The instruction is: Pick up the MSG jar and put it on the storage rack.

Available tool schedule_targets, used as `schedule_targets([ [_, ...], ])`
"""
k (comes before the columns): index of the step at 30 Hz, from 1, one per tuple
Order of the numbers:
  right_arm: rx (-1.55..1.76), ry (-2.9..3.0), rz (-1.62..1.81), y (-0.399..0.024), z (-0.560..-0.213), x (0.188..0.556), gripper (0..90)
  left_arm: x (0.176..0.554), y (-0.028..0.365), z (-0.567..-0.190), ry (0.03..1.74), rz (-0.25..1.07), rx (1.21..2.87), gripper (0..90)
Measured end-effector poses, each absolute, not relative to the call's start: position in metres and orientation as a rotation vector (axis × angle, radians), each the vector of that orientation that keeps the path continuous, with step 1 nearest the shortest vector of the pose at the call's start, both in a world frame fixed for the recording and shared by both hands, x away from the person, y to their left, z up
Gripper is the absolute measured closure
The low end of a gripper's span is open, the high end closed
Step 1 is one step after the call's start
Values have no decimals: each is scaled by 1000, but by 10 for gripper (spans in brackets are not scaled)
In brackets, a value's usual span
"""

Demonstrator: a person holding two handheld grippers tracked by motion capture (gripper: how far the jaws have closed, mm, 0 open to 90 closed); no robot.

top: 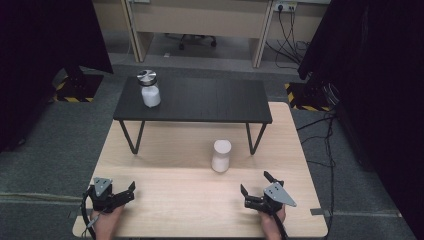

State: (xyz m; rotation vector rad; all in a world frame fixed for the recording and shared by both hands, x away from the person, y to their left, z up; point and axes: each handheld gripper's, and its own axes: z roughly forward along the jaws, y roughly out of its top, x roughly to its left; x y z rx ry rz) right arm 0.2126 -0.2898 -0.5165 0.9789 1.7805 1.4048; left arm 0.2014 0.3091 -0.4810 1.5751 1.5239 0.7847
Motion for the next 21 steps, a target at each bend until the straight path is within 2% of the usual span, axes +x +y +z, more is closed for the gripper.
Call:
schedule_targets([
  [21,872,1871,1533,-277,-515,243,4,201,311,-482,1517,776,1566,0],
])
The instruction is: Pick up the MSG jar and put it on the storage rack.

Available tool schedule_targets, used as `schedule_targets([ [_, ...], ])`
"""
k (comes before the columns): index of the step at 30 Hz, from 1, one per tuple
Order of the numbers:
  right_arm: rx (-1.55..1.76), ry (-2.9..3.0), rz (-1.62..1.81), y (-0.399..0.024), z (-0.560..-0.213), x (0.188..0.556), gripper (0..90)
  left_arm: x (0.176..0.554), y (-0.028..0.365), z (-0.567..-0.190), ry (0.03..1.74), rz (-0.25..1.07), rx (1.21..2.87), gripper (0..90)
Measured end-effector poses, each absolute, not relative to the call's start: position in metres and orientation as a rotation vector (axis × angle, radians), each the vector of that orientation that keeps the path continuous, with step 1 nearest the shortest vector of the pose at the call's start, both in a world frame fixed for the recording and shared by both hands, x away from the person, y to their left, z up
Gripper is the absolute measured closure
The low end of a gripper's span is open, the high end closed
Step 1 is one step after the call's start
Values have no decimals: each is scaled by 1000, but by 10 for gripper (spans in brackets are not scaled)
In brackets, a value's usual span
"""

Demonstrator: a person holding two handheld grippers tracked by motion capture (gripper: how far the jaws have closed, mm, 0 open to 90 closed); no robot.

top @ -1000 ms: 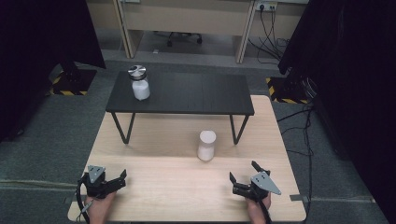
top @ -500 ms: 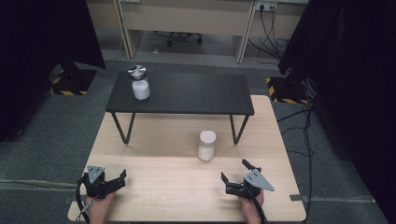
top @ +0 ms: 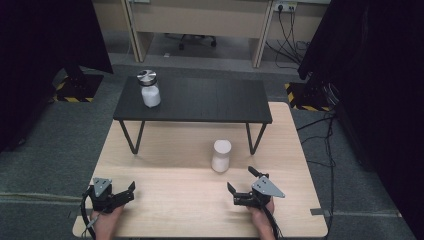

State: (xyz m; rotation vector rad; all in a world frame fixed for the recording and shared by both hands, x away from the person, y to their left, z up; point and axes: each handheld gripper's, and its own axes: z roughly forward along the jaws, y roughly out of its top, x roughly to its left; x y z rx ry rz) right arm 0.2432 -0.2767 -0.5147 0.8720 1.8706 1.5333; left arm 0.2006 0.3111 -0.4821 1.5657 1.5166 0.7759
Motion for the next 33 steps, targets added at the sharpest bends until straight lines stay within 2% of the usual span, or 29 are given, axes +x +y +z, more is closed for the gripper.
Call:
schedule_targets([
  [33,833,1814,1661,-248,-512,283,3,205,315,-481,1521,746,1572,0],
])
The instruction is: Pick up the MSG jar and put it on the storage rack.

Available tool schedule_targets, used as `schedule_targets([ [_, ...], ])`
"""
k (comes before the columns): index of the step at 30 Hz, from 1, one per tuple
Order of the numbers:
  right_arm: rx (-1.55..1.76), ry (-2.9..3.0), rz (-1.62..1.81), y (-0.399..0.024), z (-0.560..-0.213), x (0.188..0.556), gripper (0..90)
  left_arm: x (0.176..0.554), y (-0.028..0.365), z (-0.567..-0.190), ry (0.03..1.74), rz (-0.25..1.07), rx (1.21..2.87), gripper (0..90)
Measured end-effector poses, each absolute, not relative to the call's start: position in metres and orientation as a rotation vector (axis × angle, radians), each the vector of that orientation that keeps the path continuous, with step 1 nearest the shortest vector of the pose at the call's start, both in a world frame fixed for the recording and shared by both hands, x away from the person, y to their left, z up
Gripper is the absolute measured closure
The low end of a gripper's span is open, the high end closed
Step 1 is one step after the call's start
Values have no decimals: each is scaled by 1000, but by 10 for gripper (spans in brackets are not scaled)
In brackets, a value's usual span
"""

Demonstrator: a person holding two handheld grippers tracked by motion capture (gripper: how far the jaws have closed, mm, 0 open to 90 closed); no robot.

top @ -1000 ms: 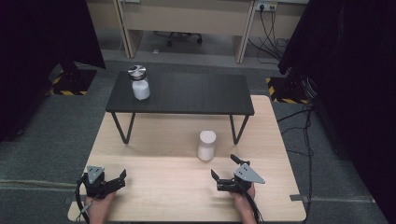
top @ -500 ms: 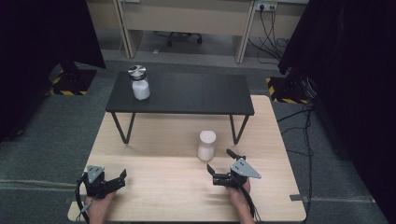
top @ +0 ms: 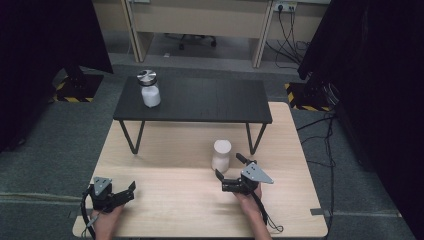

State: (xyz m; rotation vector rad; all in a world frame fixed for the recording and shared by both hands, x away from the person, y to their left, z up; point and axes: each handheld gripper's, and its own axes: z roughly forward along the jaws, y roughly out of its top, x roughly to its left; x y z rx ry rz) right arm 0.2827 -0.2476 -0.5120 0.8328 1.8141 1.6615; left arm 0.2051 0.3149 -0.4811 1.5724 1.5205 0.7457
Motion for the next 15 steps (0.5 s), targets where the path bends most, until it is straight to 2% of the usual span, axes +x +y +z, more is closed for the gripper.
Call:
schedule_targets([
  [15,855,1793,1663,-236,-508,294,2,206,315,-481,1525,745,1573,0],
])
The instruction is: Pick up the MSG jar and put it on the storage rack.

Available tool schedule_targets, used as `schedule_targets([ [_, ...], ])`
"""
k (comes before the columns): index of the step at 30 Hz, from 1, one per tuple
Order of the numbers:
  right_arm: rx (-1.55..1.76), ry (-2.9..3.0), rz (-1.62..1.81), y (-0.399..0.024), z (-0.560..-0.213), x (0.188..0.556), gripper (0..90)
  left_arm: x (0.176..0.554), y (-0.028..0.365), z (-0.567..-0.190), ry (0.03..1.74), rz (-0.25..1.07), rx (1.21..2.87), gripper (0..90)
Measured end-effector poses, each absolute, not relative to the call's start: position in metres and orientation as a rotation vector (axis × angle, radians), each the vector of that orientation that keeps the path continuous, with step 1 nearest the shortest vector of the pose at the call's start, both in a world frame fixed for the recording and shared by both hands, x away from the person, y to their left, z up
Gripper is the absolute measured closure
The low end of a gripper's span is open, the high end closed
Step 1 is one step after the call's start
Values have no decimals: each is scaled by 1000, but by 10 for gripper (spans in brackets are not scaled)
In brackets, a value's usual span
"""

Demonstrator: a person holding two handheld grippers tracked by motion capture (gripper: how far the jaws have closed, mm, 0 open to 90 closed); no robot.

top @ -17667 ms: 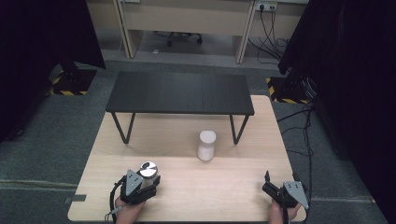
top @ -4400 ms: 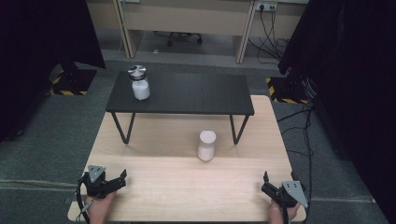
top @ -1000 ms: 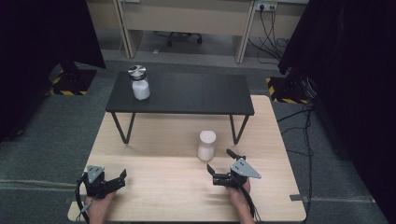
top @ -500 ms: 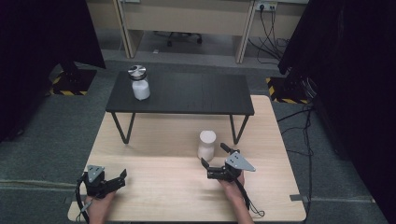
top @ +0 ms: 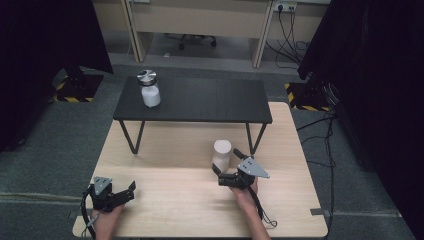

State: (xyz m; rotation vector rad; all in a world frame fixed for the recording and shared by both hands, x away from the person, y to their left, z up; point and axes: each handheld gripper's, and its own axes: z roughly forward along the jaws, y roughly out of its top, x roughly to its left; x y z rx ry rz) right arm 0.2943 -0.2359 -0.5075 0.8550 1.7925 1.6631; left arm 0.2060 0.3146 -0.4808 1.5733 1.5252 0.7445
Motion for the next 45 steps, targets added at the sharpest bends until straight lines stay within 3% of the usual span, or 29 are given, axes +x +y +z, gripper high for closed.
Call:
schedule_targets([
  [19,883,1795,1668,-233,-502,309,106,207,314,-480,1531,741,1575,0],
  [32,896,1798,1668,-231,-500,313,248,208,315,-480,1531,738,1574,0],
  [45,906,1825,1666,-235,-497,320,330,210,315,-480,1523,733,1593,0],
])
